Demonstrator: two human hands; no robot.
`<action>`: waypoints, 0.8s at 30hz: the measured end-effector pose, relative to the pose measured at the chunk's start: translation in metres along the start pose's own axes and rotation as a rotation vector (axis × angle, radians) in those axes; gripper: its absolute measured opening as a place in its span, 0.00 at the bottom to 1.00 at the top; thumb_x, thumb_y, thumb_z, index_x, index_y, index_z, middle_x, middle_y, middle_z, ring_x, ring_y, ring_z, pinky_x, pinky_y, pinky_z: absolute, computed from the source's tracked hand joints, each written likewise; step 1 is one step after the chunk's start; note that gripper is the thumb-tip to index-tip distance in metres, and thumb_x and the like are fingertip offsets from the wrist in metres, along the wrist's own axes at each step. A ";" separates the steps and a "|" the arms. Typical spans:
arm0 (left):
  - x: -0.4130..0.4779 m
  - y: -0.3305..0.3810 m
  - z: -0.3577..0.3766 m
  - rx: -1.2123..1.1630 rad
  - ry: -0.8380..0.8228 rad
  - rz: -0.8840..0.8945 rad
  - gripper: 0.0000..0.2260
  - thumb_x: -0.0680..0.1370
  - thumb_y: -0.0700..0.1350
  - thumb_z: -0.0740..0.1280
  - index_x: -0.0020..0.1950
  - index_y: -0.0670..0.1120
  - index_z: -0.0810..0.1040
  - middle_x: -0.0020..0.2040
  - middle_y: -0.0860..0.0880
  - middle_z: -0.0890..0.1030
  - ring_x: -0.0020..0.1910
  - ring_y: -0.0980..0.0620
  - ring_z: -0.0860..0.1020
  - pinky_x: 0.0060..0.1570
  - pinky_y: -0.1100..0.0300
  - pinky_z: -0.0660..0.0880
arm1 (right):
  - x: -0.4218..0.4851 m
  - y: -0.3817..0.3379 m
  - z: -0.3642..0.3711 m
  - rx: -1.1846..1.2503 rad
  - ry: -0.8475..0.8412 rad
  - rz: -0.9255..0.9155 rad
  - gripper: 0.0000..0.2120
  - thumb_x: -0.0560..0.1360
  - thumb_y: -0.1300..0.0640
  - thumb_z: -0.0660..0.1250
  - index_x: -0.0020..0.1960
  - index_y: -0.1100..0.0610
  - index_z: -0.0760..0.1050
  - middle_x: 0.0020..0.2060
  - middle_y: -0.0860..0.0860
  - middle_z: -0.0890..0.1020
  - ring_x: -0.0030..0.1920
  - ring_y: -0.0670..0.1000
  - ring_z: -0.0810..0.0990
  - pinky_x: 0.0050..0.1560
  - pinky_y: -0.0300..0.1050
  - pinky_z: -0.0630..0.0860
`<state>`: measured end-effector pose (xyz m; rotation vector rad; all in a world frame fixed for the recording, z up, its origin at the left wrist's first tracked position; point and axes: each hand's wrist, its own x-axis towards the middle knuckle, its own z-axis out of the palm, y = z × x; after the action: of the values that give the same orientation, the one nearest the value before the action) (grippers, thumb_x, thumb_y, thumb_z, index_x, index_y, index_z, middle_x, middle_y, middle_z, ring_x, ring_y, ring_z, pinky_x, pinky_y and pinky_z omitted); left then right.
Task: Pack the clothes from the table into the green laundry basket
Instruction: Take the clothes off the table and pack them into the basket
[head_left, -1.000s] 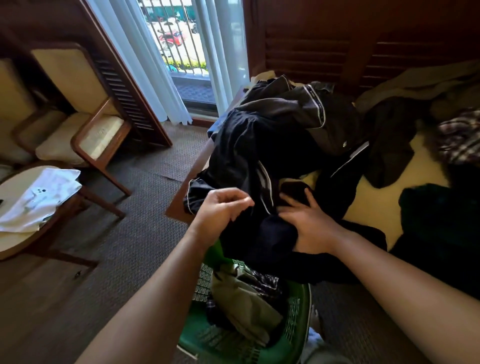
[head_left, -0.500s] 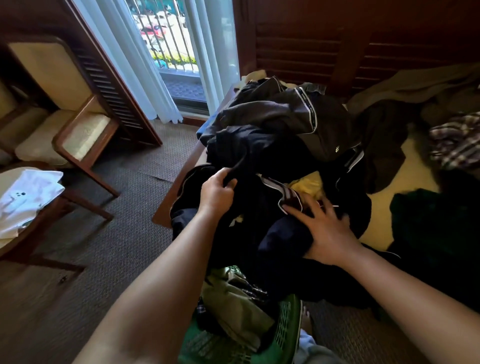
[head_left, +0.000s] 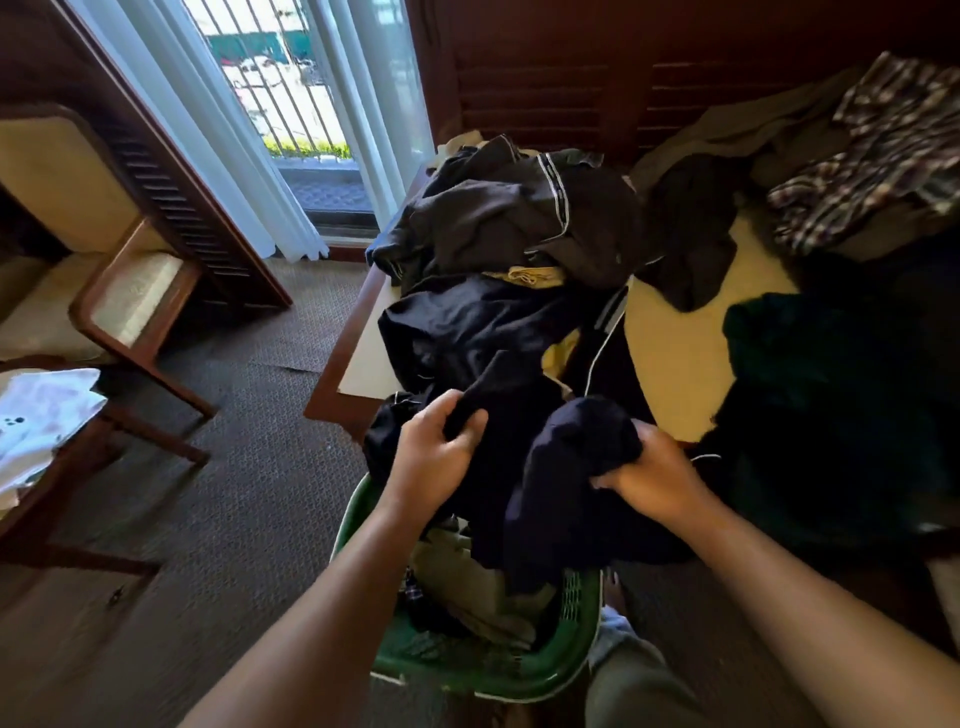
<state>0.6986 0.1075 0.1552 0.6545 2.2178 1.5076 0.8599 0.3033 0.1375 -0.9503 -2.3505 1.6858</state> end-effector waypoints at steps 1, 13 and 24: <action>-0.002 0.000 0.002 0.035 0.047 0.041 0.01 0.81 0.45 0.71 0.51 0.49 0.82 0.44 0.51 0.85 0.44 0.56 0.84 0.46 0.58 0.80 | -0.011 0.000 -0.001 -0.009 -0.027 0.021 0.14 0.62 0.70 0.75 0.38 0.52 0.79 0.35 0.47 0.84 0.42 0.51 0.82 0.41 0.50 0.77; 0.062 -0.017 0.008 0.607 -0.026 -0.286 0.63 0.63 0.66 0.81 0.76 0.74 0.31 0.83 0.45 0.33 0.82 0.31 0.45 0.69 0.19 0.50 | 0.035 0.007 -0.026 -0.984 0.071 0.044 0.36 0.63 0.37 0.77 0.67 0.43 0.68 0.77 0.51 0.55 0.77 0.63 0.53 0.66 0.75 0.62; 0.075 0.007 0.016 0.721 0.178 0.119 0.28 0.68 0.37 0.69 0.66 0.57 0.75 0.64 0.52 0.75 0.63 0.41 0.70 0.58 0.36 0.74 | 0.087 -0.008 -0.032 -0.457 -0.026 -0.078 0.20 0.64 0.49 0.77 0.55 0.48 0.78 0.51 0.47 0.84 0.53 0.53 0.82 0.53 0.50 0.80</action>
<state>0.6468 0.1644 0.1522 0.8906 2.9171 0.7956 0.8002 0.3750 0.1331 -0.8779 -2.8128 1.1580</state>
